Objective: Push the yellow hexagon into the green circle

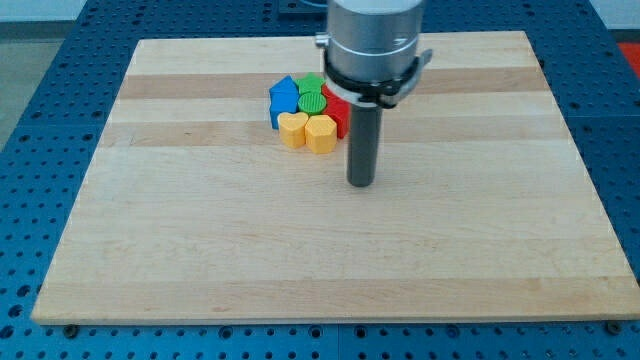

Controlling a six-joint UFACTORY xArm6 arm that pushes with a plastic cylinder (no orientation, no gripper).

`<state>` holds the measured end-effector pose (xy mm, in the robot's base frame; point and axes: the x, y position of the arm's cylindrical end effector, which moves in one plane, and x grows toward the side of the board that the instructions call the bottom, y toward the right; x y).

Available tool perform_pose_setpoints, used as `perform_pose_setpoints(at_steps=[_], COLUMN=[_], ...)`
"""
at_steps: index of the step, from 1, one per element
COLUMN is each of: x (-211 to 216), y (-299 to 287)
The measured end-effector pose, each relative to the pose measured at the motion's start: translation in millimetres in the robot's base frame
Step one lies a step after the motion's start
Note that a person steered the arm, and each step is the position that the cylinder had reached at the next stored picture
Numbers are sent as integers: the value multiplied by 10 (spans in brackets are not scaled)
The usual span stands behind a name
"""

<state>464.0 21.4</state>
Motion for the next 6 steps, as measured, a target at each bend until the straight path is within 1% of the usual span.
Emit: perform_pose_setpoints(at_steps=[1,2,6], x=[-46,-235,-863], y=[-184,-246,-331])
